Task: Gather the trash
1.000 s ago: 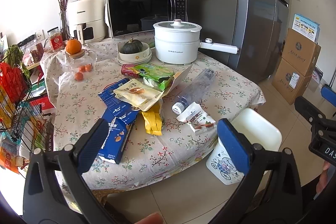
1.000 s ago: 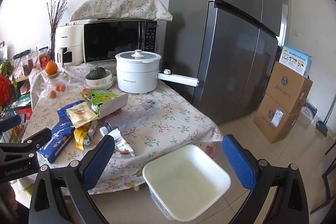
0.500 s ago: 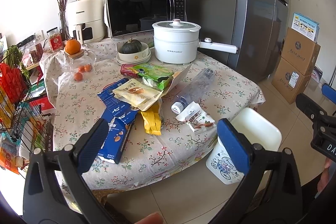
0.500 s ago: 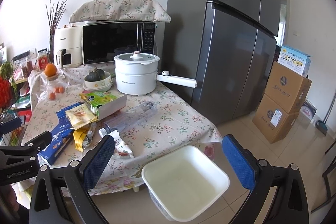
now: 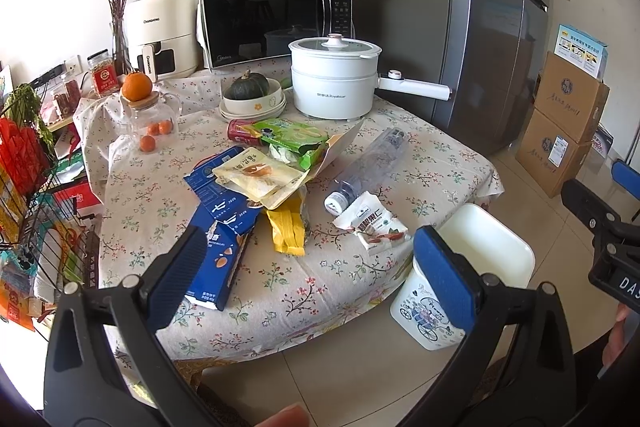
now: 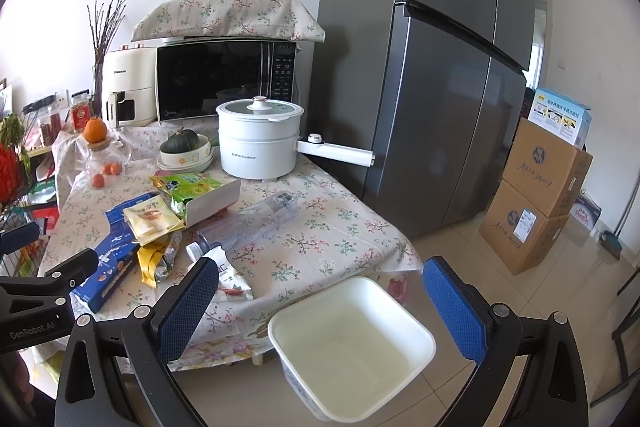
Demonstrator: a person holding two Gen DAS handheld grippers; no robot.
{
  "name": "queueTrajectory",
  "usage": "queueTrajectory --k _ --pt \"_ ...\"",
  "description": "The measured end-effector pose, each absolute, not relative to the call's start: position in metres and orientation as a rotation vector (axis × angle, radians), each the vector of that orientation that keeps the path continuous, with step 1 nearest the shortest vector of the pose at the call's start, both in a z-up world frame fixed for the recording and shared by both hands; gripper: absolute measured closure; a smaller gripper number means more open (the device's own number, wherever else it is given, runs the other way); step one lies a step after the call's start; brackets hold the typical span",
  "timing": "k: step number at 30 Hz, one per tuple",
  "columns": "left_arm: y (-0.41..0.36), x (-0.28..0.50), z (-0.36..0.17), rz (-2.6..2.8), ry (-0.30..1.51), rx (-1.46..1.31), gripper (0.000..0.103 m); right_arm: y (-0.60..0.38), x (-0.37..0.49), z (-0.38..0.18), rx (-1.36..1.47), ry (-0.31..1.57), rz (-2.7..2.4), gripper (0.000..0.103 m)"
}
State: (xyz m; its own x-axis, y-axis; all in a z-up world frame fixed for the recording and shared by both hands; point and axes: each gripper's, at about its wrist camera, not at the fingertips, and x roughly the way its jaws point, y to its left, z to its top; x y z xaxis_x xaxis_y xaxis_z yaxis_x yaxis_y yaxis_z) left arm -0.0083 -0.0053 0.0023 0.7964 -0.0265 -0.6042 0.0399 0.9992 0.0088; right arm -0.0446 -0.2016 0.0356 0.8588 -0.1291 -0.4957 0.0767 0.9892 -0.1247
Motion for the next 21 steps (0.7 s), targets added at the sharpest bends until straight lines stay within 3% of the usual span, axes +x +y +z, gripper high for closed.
queueTrajectory --k 14,21 --pt "0.007 0.01 0.003 -0.124 0.737 -0.025 0.001 -0.199 -0.034 0.041 -0.144 0.571 -0.112 0.0" --pt "0.029 0.049 -0.001 -0.15 0.843 -0.031 0.001 -0.206 0.008 0.04 -0.067 0.748 0.044 0.0"
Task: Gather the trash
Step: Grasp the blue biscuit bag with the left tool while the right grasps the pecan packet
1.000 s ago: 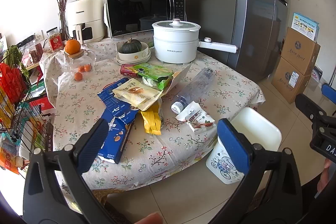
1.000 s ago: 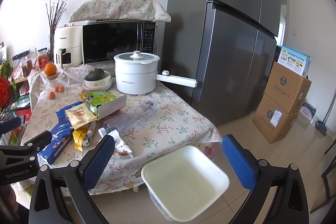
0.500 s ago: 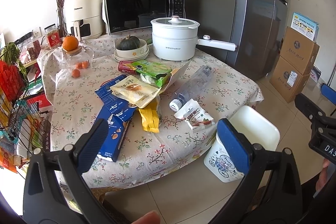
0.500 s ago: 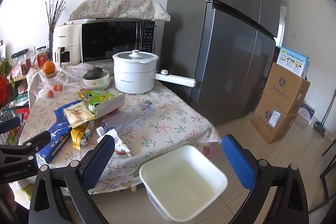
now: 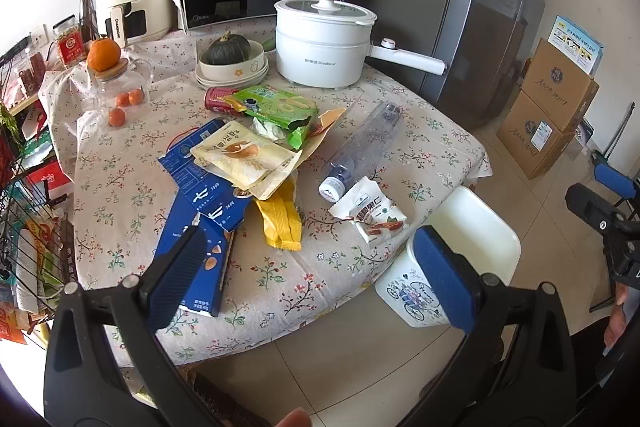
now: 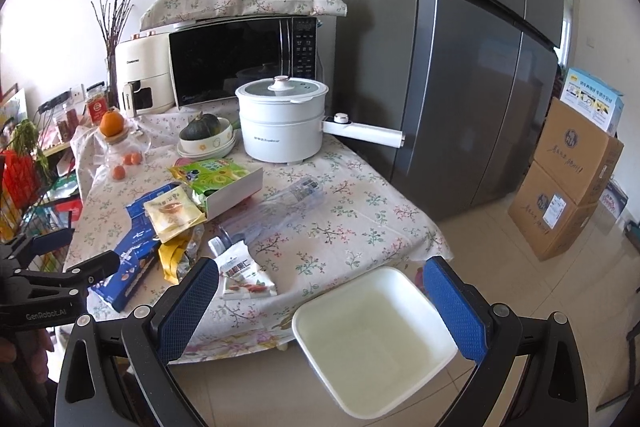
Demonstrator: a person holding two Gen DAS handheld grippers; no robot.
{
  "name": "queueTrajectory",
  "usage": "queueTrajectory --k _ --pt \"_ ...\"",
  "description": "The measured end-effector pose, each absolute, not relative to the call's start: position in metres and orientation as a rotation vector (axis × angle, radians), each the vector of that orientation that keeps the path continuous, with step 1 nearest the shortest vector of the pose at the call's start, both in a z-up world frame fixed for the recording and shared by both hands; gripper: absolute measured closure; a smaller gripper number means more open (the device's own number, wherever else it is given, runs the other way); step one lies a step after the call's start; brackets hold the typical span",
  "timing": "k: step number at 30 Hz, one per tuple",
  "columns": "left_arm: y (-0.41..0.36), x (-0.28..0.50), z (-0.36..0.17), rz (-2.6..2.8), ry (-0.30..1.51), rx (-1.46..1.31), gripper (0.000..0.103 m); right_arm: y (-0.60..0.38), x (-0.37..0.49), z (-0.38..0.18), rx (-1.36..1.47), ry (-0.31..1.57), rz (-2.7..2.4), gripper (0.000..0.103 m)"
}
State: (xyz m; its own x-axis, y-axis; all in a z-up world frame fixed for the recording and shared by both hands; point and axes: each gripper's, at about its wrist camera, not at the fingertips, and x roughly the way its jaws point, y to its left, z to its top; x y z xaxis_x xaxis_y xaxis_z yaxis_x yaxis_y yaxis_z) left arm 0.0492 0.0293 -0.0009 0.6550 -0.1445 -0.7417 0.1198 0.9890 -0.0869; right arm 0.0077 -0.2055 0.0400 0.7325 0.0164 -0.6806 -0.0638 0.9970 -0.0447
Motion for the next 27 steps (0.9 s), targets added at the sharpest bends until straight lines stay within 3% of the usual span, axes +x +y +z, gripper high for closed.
queueTrajectory --k 9,13,27 --pt "0.077 0.108 -0.053 -0.111 1.09 -0.031 0.001 -0.19 0.088 -0.026 -0.023 1.087 0.298 0.0" --pt "0.096 0.126 -0.089 -0.082 1.205 -0.021 0.001 -0.183 0.116 -0.063 0.022 1.177 0.322 0.006" --pt "0.111 0.145 -0.142 -0.028 1.352 0.154 0.001 -0.13 0.183 -0.138 -0.082 1.33 0.318 0.007"
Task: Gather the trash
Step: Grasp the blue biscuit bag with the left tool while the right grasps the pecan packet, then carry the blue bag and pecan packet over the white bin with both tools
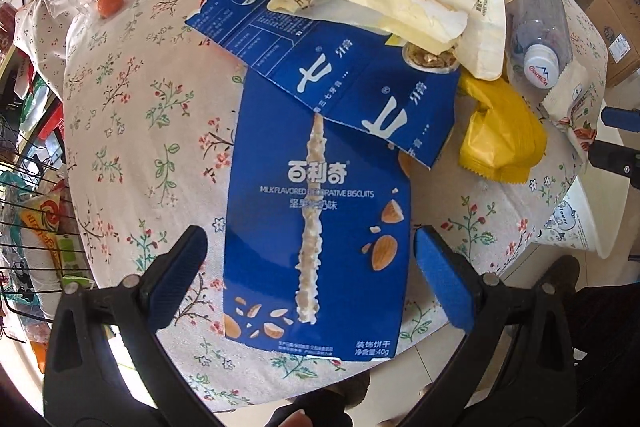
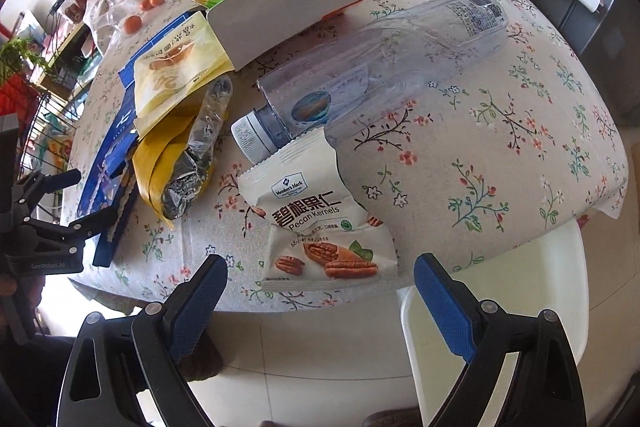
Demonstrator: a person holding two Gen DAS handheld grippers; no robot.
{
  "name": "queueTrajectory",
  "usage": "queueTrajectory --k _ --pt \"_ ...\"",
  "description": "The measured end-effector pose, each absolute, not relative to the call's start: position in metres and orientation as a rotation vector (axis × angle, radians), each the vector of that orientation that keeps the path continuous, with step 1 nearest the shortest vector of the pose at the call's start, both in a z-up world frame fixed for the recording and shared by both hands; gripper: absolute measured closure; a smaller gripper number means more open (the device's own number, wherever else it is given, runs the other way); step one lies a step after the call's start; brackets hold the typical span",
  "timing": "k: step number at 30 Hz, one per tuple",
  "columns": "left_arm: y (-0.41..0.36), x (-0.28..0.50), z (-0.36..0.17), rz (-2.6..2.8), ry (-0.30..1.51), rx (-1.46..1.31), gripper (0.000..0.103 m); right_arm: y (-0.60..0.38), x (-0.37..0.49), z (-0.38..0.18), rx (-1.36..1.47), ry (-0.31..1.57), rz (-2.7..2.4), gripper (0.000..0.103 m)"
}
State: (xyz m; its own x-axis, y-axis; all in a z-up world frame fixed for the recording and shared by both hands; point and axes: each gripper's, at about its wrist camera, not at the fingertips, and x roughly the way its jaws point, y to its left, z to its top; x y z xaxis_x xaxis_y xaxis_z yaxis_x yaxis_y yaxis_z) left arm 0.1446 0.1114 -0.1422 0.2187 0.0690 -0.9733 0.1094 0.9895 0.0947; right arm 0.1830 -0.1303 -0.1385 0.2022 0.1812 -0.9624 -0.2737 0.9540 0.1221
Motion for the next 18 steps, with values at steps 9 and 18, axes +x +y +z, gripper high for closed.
queueTrajectory --k 9,18 --pt "0.118 0.141 -0.156 -0.045 1.394 0.112 0.004 -0.119 0.197 -0.162 -0.148 1.364 0.236 0.007" --pt "0.138 0.119 -0.126 -0.069 1.333 0.022 0.007 -0.123 0.19 -0.153 -0.147 1.339 0.24 0.028"
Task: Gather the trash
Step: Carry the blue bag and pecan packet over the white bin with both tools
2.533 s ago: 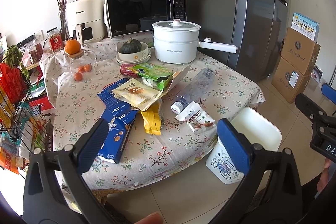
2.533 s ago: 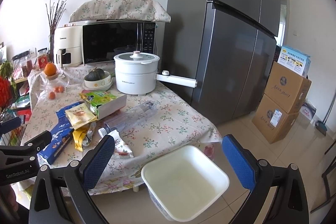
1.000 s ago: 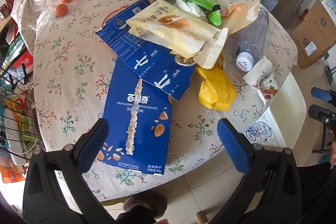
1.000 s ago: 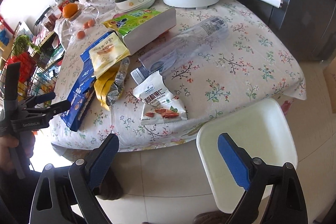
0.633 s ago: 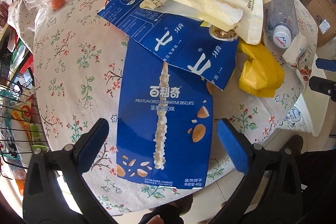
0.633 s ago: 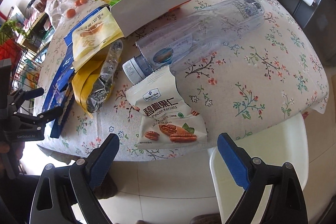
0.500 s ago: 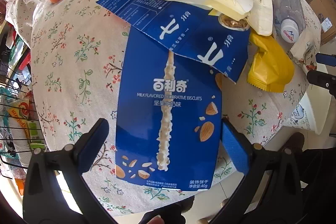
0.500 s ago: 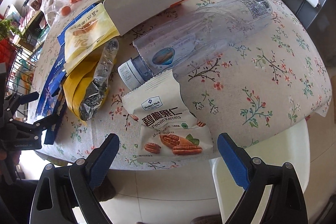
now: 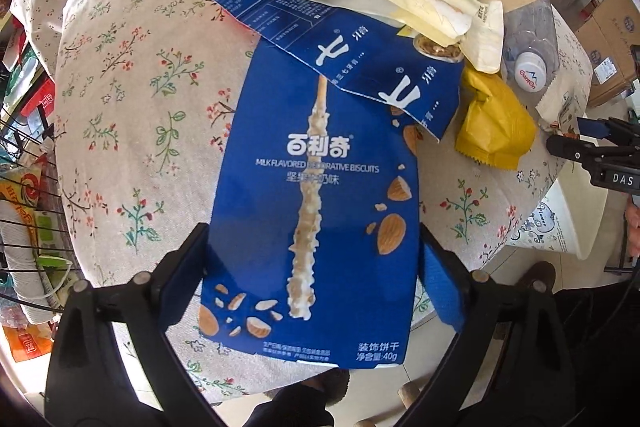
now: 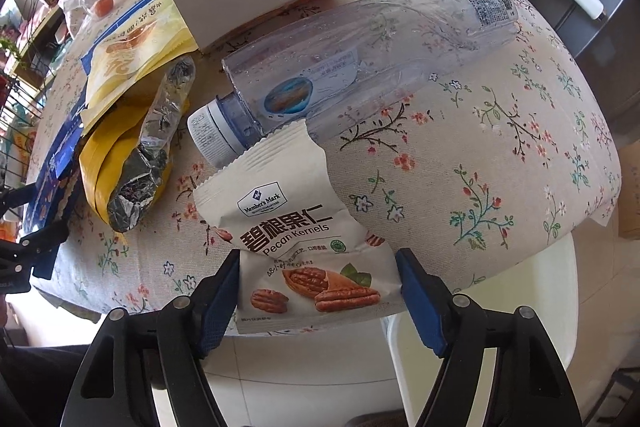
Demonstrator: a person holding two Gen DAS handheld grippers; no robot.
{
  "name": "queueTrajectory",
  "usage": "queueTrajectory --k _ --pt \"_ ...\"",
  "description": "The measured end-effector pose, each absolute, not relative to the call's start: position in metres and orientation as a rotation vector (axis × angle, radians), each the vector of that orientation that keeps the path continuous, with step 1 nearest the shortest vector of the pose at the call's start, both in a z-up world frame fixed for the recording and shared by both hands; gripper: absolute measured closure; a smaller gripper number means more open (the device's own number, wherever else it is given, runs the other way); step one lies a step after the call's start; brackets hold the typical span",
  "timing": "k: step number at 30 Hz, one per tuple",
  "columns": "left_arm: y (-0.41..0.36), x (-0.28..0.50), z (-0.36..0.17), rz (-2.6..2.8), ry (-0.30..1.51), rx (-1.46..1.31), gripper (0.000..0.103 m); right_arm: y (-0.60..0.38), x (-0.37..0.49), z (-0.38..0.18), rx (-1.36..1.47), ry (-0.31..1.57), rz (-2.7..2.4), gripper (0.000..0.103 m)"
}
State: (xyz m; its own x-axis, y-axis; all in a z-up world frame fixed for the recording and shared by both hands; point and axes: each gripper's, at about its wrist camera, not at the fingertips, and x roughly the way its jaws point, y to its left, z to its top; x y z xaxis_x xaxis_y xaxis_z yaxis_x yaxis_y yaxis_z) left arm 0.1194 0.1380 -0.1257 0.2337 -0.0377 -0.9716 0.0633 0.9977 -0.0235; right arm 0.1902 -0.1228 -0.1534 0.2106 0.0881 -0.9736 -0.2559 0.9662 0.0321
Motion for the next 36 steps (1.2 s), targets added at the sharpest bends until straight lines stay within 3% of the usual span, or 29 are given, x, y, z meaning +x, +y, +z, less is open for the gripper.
queueTrajectory --k 21,36 --pt "0.193 0.066 -0.092 0.061 1.133 -0.082 0.009 -0.171 0.152 -0.082 -0.014 1.256 0.251 0.029" --pt "0.096 0.068 -0.044 -0.196 0.971 0.027 0.009 -0.23 0.134 -0.08 0.072 1.219 0.185 0.029"
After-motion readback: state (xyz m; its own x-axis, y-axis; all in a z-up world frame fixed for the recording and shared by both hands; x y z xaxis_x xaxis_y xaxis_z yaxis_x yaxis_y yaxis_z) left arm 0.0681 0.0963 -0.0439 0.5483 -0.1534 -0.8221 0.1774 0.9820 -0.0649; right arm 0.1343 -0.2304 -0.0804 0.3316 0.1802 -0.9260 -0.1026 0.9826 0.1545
